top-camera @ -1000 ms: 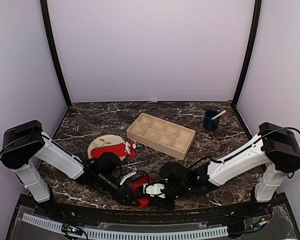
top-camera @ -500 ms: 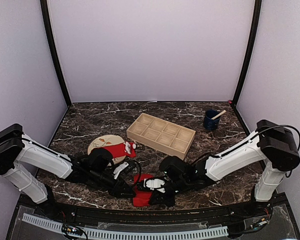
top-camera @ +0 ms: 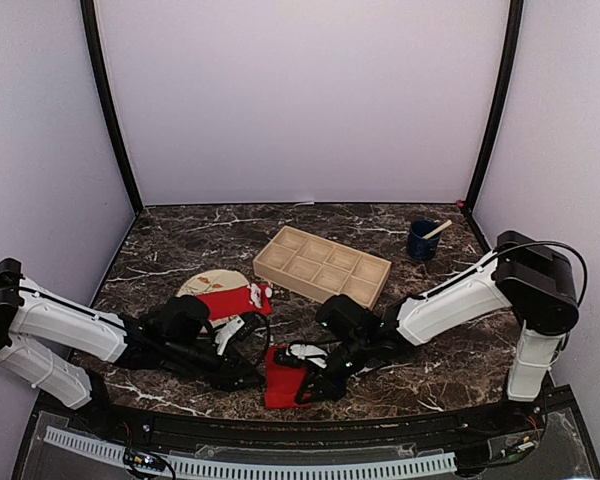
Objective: Roll the socks
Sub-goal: Roll the sock at the center of the board.
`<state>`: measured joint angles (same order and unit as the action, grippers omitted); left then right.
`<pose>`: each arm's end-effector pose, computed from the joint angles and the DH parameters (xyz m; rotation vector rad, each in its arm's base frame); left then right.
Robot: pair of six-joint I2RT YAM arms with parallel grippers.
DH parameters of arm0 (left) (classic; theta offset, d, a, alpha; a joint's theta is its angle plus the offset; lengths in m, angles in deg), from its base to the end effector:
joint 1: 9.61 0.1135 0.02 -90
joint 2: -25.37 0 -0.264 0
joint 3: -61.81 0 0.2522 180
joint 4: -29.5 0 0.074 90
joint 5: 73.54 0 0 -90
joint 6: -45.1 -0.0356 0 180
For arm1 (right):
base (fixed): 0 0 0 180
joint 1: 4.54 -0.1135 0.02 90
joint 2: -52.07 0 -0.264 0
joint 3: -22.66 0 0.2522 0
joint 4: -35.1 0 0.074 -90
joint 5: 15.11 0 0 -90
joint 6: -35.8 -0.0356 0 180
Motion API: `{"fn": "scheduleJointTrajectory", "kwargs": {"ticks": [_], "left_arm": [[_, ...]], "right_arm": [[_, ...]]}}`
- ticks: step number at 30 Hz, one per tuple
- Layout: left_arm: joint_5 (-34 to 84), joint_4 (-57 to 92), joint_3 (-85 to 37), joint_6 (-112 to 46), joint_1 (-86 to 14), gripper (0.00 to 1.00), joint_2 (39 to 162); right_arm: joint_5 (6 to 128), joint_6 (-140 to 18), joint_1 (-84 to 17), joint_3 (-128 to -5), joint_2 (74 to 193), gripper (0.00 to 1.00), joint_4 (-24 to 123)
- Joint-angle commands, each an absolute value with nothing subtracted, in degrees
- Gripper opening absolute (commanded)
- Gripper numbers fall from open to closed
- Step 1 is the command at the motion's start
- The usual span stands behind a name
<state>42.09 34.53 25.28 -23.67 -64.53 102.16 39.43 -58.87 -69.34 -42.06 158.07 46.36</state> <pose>0.1246 -0.2043 0.1463 0.9581 2.1966 -1.1865 0.1282 0.3209 0.1191 -1.5982 2.1795 1.2251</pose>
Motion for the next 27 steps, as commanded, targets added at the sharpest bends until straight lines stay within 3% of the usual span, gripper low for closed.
{"fn": "scheduleJointTrajectory", "kwargs": {"ticks": [1, 27], "left_arm": [[40.6, 37.2, 27.1, -25.4, -65.5, 0.44, 101.6], [30.9, 33.8, 21.0, -36.0, -77.0, 0.49, 107.7]], "right_arm": [[34.3, -60.9, -68.3, -44.6, 160.2, 0.0, 49.2], [25.8, -63.7, -65.7, -51.9, 166.1, 0.0, 57.2]]}}
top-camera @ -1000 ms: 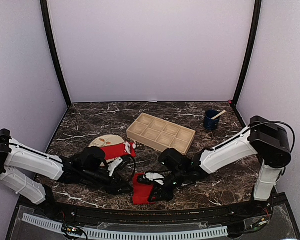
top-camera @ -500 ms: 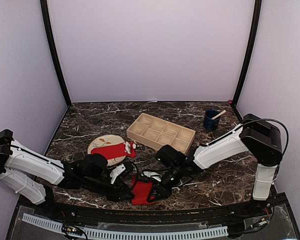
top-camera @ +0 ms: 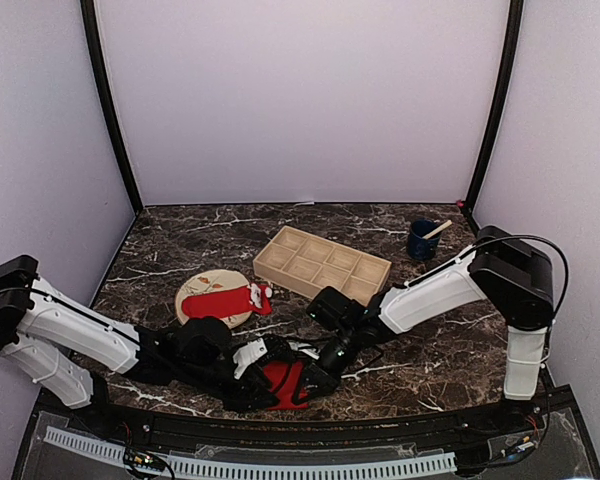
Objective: Roll the socks
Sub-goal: Roll the sock at the center of the board.
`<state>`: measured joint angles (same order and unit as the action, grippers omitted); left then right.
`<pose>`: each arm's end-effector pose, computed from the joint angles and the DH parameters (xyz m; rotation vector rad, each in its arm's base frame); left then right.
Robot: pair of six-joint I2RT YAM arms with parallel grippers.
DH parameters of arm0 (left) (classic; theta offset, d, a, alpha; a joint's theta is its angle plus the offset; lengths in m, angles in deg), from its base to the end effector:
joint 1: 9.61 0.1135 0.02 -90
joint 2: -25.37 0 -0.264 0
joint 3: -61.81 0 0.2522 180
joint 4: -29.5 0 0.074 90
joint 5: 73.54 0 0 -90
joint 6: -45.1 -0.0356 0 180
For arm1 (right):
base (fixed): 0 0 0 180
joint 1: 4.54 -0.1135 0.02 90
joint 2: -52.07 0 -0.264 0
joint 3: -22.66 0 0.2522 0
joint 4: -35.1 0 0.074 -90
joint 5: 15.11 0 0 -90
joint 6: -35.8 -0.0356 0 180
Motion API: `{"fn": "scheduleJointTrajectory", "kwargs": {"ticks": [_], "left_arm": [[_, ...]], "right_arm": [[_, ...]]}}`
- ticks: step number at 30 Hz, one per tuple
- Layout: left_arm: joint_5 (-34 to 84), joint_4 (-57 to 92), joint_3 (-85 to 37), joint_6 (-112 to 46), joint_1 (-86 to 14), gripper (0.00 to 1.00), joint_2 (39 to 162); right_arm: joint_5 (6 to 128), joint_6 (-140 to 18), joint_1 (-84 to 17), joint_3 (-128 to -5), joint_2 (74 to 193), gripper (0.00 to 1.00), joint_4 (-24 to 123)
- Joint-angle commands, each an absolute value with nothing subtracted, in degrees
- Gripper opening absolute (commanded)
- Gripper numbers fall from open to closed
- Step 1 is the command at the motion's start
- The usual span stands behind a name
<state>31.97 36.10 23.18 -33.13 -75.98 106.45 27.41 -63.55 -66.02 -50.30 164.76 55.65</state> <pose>0.0927 -0.2355 0.1407 1.2348 2.0323 -1.0151 0.1509 0.3327 0.1107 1.4806 -2.3045 -1.3935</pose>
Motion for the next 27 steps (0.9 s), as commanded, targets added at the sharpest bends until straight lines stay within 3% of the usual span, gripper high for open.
{"fn": "scheduleJointTrajectory", "kwargs": {"ticks": [1, 18, 27], "left_arm": [[30.8, 33.4, 20.4, -36.4, -77.3, 0.49, 108.3], [28.5, 28.0, 17.1, -38.2, -80.0, 0.48, 112.6], [27.0, 26.7, 16.9, -38.0, -80.5, 0.31, 111.7]], "right_arm": [[25.7, -63.7, -65.7, -52.0, 166.2, 0.0, 57.4], [23.7, -63.3, -65.2, -53.0, 167.4, 0.0, 58.0], [23.5, -63.2, -64.8, -53.0, 167.7, 0.0, 58.2]]}}
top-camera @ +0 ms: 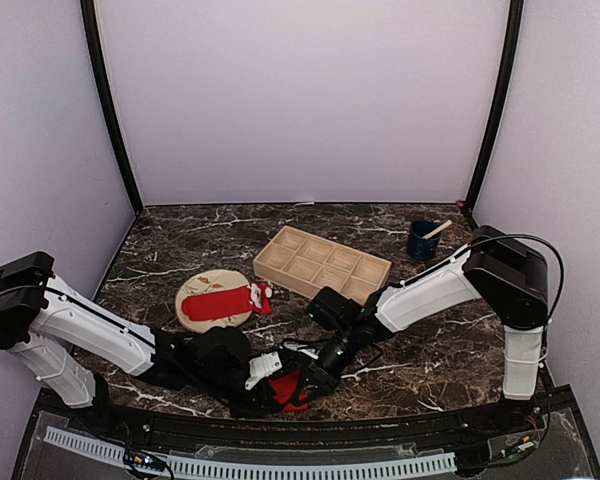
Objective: Roll the socks
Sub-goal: Roll the sock at the center of the board.
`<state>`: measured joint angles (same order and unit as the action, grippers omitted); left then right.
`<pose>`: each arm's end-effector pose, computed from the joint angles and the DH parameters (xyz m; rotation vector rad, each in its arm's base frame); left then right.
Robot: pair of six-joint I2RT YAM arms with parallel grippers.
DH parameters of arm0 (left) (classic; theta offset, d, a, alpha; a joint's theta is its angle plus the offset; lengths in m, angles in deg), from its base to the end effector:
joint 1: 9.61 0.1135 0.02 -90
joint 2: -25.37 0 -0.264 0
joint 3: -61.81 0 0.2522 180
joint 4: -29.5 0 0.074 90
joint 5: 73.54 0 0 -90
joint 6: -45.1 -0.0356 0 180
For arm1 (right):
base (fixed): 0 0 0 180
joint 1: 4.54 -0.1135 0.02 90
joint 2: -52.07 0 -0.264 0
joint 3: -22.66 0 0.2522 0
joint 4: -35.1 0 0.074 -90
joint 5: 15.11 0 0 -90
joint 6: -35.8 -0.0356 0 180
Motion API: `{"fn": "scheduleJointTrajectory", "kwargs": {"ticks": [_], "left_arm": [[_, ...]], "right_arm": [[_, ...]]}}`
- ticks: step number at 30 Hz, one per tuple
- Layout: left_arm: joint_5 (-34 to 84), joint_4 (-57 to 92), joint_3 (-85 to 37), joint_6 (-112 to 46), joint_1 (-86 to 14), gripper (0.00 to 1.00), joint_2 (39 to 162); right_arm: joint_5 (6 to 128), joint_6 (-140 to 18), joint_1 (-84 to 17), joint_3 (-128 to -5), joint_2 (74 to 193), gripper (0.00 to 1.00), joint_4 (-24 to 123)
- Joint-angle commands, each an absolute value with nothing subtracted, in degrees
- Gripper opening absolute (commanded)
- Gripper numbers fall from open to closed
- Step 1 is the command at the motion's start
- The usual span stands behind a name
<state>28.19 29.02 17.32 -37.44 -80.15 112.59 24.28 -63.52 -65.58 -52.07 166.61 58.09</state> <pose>0.0837 -0.2587 0.1315 1.3959 2.0630 -0.8762 0.1539 0.3349 0.1063 1.4291 -2.2531 -1.3939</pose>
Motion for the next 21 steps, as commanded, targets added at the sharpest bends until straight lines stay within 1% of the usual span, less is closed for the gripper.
{"fn": "scheduleJointTrajectory", "kwargs": {"ticks": [1, 7, 11, 16, 21], "left_arm": [[26.9, 26.7, 17.0, -37.9, -80.5, 0.29, 111.4], [26.6, 26.5, 17.4, -37.1, -80.5, 0.2, 110.7], [25.7, 27.4, 18.6, -36.2, -80.5, 0.17, 109.6], [25.0, 28.0, 19.4, -35.1, -80.4, 0.15, 109.2], [26.0, 27.6, 18.9, -33.8, -80.4, 0.18, 110.9]], "right_arm": [[23.5, -63.2, -64.8, -53.0, 167.8, 0.0, 58.1], [23.9, -63.7, -64.7, -52.9, 167.7, 0.0, 57.6], [24.4, -64.3, -64.7, -52.3, 167.7, 0.0, 57.1], [24.9, -64.9, -64.6, -51.5, 167.2, 0.08, 56.2], [25.3, -65.4, -64.7, -50.6, 166.7, 0.19, 55.1]]}}
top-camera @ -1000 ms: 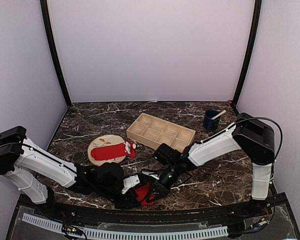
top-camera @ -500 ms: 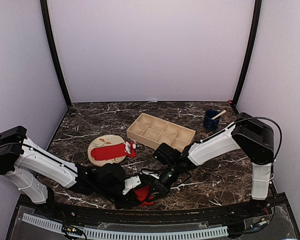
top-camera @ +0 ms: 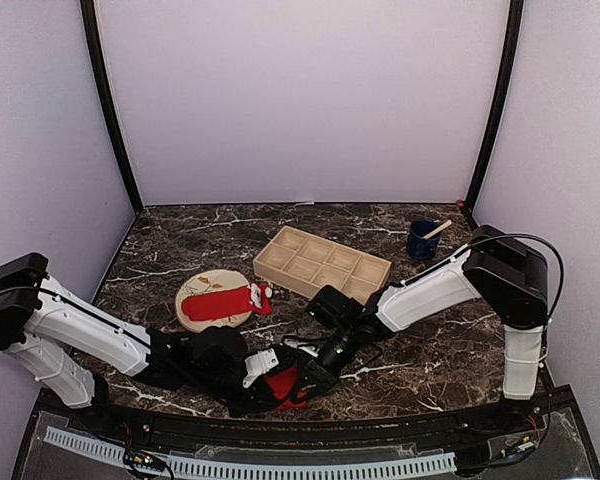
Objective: Roll the socks
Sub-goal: Roll the sock at the center of the board.
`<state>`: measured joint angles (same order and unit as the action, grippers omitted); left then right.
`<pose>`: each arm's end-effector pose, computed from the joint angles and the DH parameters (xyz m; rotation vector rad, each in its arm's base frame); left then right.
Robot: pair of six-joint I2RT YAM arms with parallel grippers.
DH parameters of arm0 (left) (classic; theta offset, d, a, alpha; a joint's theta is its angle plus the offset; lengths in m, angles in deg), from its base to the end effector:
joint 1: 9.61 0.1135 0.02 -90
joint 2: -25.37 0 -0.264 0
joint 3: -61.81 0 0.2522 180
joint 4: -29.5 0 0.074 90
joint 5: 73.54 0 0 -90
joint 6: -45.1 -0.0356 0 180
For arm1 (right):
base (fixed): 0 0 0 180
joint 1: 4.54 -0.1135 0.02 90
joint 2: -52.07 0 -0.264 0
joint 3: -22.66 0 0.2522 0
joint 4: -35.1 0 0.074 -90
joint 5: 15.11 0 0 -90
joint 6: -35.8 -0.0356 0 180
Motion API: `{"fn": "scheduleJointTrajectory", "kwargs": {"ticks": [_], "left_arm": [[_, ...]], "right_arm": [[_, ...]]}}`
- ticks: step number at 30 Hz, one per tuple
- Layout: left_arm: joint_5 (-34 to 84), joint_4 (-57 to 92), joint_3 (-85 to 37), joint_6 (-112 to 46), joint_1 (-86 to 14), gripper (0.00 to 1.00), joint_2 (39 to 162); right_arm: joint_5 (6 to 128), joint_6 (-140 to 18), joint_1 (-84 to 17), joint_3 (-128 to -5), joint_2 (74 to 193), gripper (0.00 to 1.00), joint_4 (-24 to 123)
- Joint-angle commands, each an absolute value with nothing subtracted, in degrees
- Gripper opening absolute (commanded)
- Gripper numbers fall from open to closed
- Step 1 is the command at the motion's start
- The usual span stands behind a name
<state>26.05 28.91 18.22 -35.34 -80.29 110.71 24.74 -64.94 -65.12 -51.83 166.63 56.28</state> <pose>0.0829 -0.2543 0.1352 1.3351 2.0811 -0.8617 0.1576 0.3351 0.1064 1.4108 -2.2790 -1.4093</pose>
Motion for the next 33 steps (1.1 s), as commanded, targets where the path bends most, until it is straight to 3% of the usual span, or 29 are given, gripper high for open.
{"fn": "scheduleJointTrajectory", "kwargs": {"ticks": [1, 8, 24, 33], "left_arm": [[26.3, 27.6, 18.9, -33.6, -80.4, 0.19, 111.2], [27.3, 28.9, 20.3, -30.7, -78.8, 0.2, 109.8], [41.2, 34.3, 24.1, -24.6, -71.0, 0.2, 107.9], [51.9, 37.3, 23.0, -21.5, -68.3, 0.2, 113.1]], "right_arm": [[25.2, -65.4, -64.7, -50.4, 166.6, 0.2, 54.8], [25.6, -66.2, -64.6, -48.1, 165.1, 0.31, 52.7], [34.0, -68.9, -63.0, -39.1, 157.0, 0.31, 42.2], [47.4, -61.3, -66.0, -34.1, 147.8, 0.31, 40.1]]}}
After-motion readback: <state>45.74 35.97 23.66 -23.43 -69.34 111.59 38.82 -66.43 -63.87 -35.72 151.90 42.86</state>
